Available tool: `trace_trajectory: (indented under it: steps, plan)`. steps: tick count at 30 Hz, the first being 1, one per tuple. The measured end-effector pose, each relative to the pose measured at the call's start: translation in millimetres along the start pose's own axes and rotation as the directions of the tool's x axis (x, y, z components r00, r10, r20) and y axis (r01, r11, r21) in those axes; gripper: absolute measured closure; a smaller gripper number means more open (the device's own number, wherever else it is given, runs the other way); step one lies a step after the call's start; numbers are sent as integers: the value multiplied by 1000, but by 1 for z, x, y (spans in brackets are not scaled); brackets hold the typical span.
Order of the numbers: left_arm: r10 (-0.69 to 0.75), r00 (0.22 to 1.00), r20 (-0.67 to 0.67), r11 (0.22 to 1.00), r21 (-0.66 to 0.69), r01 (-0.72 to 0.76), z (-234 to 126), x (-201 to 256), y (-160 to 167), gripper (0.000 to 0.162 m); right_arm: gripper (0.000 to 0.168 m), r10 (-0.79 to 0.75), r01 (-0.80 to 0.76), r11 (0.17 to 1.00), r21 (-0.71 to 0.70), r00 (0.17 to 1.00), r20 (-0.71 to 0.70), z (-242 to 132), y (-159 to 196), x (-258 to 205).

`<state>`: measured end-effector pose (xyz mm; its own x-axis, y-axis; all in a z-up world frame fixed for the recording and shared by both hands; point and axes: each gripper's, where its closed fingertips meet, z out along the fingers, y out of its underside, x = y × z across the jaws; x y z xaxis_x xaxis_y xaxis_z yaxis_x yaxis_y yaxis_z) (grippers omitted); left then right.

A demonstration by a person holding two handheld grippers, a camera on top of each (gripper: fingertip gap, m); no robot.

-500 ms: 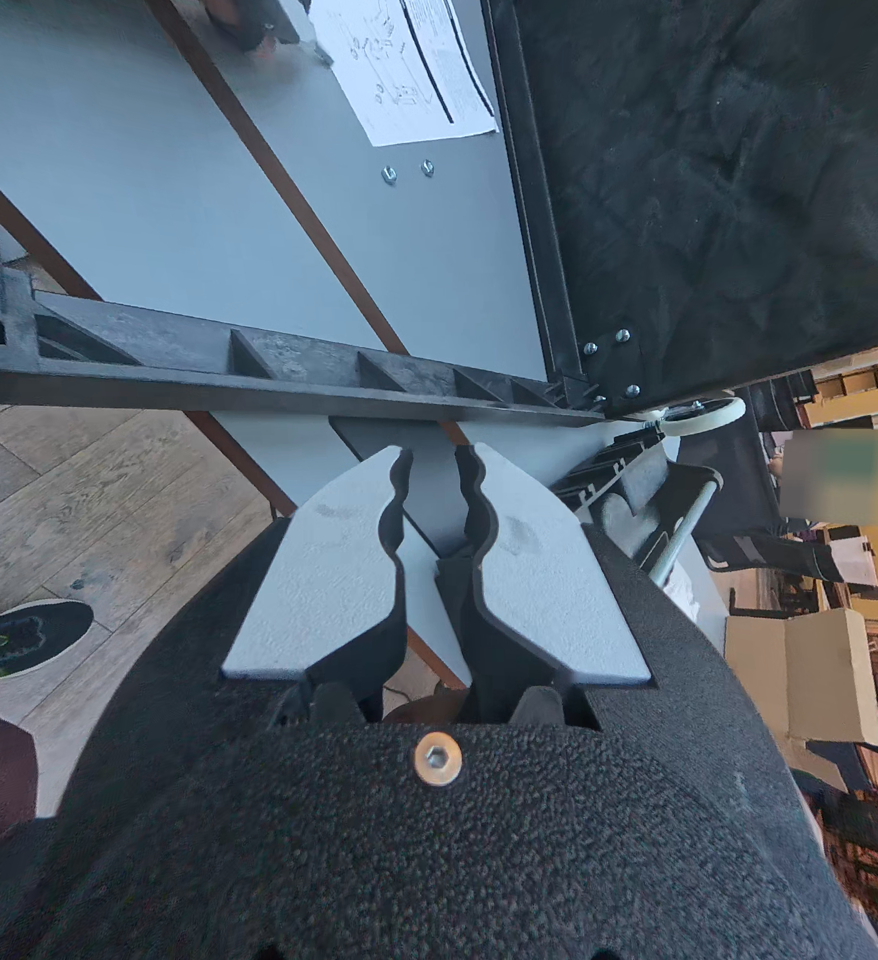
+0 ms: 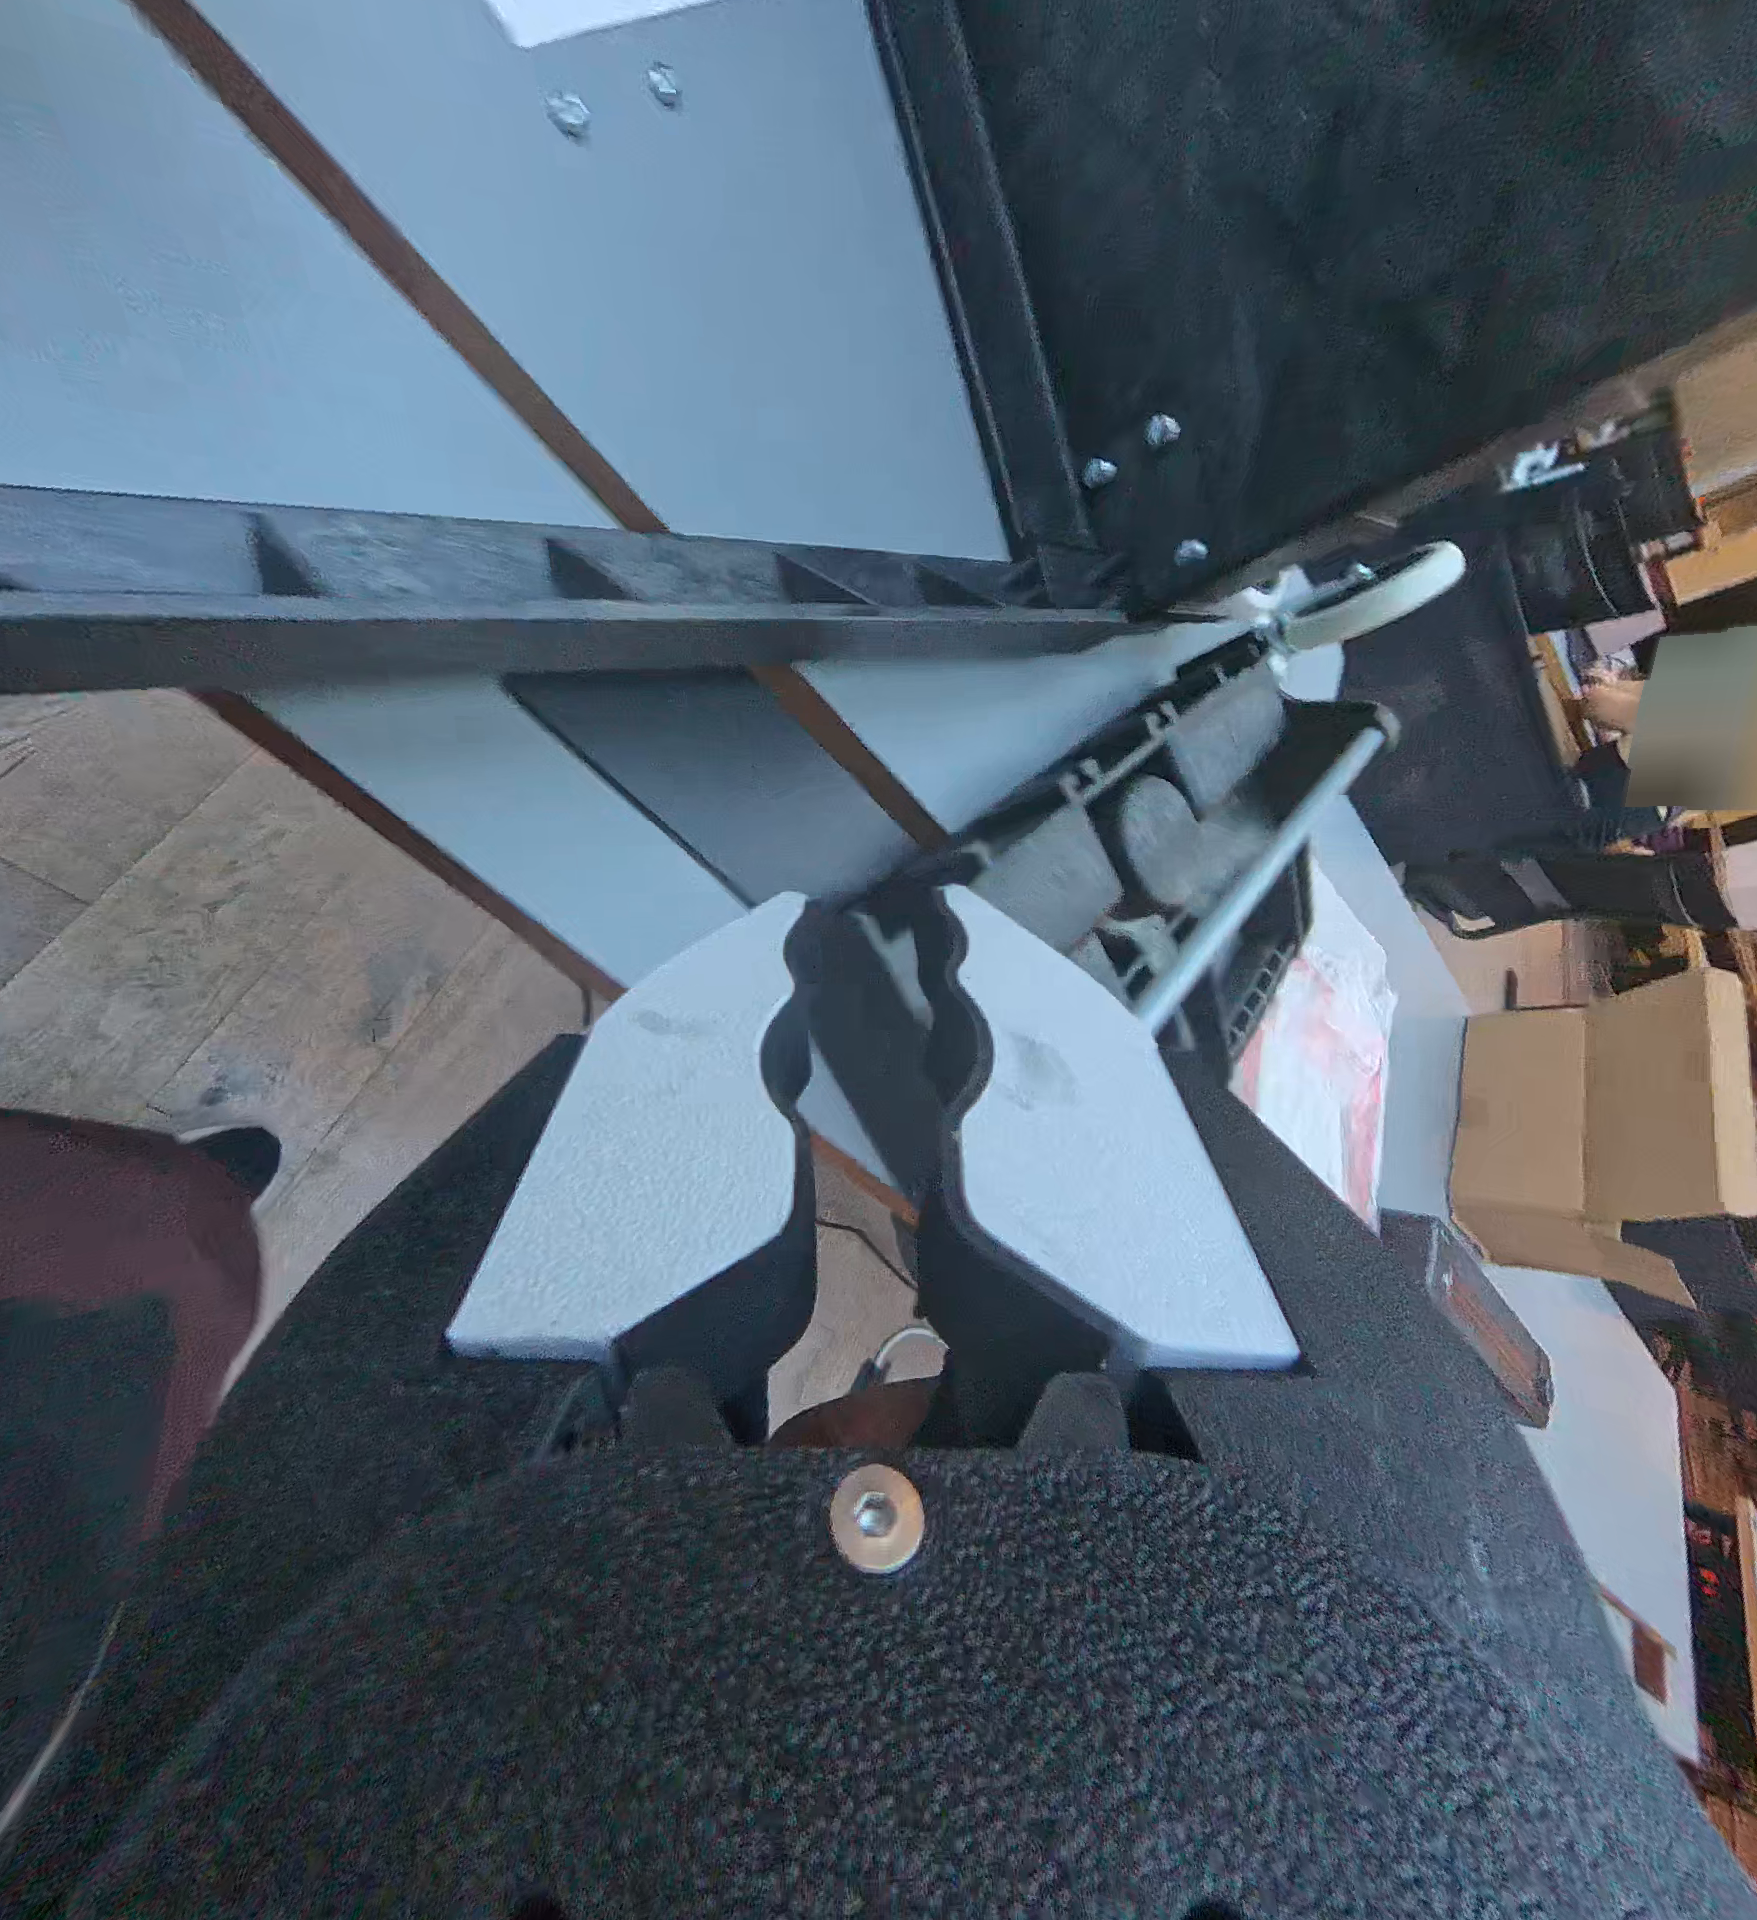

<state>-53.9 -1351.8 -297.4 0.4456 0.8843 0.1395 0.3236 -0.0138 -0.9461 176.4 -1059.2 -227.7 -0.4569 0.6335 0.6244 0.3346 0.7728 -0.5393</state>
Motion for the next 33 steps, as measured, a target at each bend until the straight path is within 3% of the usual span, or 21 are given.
trace_trajectory:
  steps: [4, 6, 9, 13, 18, 22, 25, 26, 27, 33]
  plan:
    - [4, 978, -209, 984, 177, 34, 55, 72, -102, 162, 155, 21, -20, 999, 29, 999, -24, 45, 8, 123]
    - [-4, 952, -307, 966, 245, 83, 92, 107, -157, 162, 158, 77, -75, 995, 63, 997, -31, 88, -4, 204]
    - [28, 923, -385, 944, 313, 102, 148, 155, -220, 162, 158, 271, -282, 950, 136, 958, 93, 149, -50, 320]
    - [67, 912, -404, 928, 361, 92, 207, 199, -258, 162, 155, 505, -600, 777, 190, 775, 379, 210, -131, 419]
    - [73, 929, -362, 924, 375, 73, 238, 212, -274, 162, 155, 535, -665, 730, 157, 699, 475, 272, -171, 435]
    - [115, 938, -326, 917, 398, 26, 247, 217, -284, 162, 166, 537, -738, 663, 121, 582, 610, 277, -180, 429]
    - [76, 962, -263, 954, 301, 7, 289, 216, -302, 158, 164, 518, -742, 667, 69, 529, 672, 274, -181, 425]
    - [34, 963, -269, 907, 414, 83, 286, 211, -329, 162, 164, 538, -751, 658, 58, 522, 662, 277, -180, 428]
    - [7, 961, -275, 918, 382, 103, 290, 210, -333, 162, 163, 552, -760, 648, 49, 513, 658, 279, -179, 431]
    - [30, 964, -265, 928, 365, 71, 276, 211, -303, 162, 162, 530, -736, 674, 62, 540, 654, 279, -182, 429]
